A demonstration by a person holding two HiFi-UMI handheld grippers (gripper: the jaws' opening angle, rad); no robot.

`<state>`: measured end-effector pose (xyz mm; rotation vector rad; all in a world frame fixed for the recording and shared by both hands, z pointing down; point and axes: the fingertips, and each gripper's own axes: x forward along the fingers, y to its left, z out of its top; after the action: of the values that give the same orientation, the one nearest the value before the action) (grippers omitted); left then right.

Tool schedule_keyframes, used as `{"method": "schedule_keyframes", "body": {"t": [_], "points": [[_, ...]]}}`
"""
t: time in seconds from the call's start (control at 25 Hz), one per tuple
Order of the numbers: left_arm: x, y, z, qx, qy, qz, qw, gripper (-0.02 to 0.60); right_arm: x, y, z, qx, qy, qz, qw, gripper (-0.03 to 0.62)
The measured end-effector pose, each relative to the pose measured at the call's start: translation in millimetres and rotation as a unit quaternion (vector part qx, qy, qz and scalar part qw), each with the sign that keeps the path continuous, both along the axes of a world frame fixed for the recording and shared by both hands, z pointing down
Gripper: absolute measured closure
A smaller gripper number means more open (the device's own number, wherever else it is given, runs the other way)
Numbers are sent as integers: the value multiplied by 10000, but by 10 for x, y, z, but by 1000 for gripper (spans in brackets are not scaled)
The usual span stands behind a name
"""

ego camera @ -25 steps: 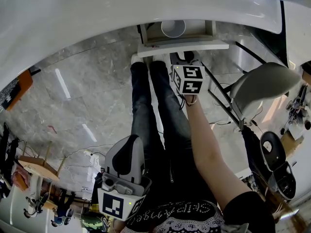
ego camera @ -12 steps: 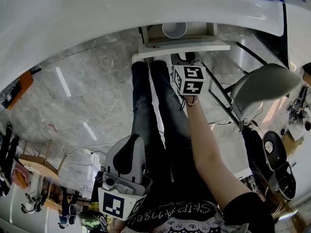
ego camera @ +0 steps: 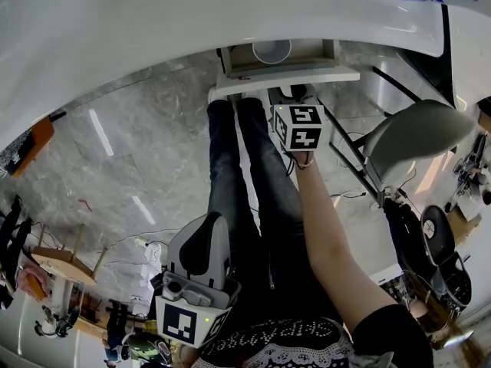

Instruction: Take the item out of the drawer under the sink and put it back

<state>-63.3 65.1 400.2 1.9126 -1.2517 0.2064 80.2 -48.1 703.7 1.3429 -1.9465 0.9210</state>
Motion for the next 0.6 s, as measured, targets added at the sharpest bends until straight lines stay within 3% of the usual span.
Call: {"method": "schedule_keyframes", "body": {"t": [0.6], "points": [[-52, -69, -103, 160, 10, 15, 9999, 577, 180, 77, -368, 369, 212, 62, 9991, 444]]}}
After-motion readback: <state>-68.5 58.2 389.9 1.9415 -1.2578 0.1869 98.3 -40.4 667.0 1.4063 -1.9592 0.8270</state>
